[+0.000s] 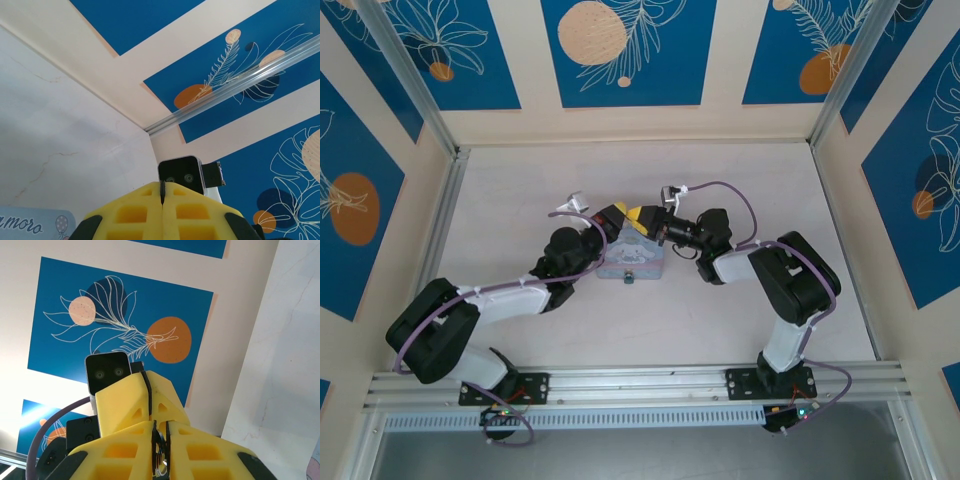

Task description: Unlock a padlock with a key

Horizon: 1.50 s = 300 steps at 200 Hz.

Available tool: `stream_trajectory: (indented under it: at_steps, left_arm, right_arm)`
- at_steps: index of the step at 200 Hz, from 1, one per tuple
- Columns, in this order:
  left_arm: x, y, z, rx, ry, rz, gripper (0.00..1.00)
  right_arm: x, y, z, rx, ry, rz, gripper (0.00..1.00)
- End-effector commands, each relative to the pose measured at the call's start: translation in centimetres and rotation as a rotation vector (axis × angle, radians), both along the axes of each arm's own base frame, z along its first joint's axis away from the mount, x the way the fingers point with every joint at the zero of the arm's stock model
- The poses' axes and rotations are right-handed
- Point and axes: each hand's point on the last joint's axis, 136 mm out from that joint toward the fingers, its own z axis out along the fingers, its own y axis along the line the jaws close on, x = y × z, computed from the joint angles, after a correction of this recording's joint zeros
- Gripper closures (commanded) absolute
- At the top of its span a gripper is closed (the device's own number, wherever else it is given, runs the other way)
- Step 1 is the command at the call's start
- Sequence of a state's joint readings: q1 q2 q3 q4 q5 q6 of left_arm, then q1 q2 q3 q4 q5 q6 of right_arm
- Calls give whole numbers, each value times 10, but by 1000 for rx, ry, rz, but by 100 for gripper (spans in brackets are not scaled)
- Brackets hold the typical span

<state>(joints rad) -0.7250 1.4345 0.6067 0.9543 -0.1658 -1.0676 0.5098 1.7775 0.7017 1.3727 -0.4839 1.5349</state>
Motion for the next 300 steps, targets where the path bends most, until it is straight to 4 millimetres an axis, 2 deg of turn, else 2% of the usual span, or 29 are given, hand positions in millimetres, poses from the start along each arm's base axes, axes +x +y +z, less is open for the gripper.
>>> stream_trajectory:
  at_steps: [1,25,37,67,145,189,214,300]
  left_arm:
    - [-2,-5,6,-12,-18,-4,100]
    - [-2,-5,6,-11,-18,-4,100]
    - [-3,-6,7,-11,-20,-6,100]
    - [-3,-6,7,-10,-20,-4,100]
    - [-3,-4,7,-8,-21,3,100]
    - [-4,-3,6,-2,-20,4,100]
    - [-3,-4,6,-5,-18,3,100]
    - [-3,-4,6,-4,-18,4,100]
  right_arm:
    - [-4,7,14,19,-54,32,87]
    - [-4,7,15,21,-57,32,87]
    - [-5,8,16,20,-60,39,82]
    - [-7,8,15,19,-60,44,81]
    - [-7,4,9,9,-47,32,89]
    - [-6,-4,7,7,-41,13,80]
    - [-5,-5,8,8,-43,13,80]
    - [-7,-4,11,9,-53,27,96]
